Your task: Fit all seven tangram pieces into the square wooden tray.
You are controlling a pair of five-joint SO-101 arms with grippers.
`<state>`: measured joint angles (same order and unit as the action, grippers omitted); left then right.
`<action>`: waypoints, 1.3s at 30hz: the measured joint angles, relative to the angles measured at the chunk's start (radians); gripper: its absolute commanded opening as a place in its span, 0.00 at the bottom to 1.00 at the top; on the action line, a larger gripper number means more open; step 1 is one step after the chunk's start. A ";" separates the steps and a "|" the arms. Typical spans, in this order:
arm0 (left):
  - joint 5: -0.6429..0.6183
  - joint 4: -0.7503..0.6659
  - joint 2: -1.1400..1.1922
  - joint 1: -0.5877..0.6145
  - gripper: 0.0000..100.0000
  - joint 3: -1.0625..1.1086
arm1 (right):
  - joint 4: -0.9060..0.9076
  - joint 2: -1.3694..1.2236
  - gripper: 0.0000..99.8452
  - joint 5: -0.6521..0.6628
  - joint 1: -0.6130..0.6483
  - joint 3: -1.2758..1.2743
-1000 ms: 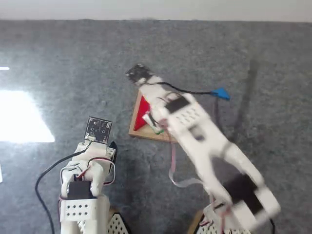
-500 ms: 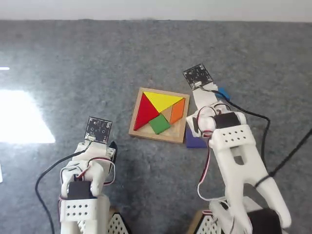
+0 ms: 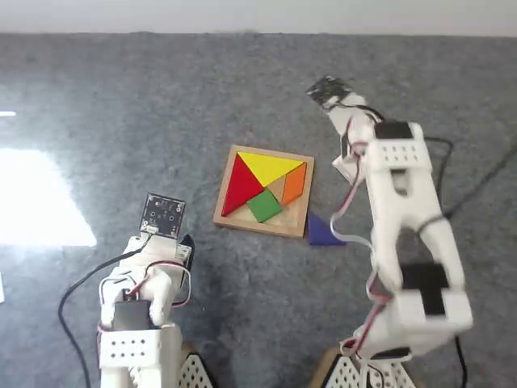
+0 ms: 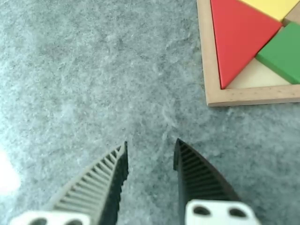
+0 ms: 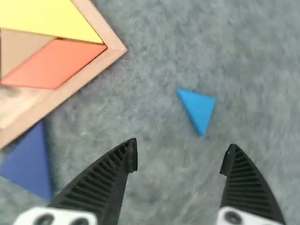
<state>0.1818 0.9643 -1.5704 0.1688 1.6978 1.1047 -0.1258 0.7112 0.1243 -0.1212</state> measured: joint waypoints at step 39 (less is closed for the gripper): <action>0.000 0.000 0.000 0.000 0.15 0.000 | 0.155 -0.755 0.28 0.496 -0.126 0.741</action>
<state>0.1818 0.9643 -1.5704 0.1688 1.6978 1.2597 -0.8807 1.2068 -0.0015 0.6199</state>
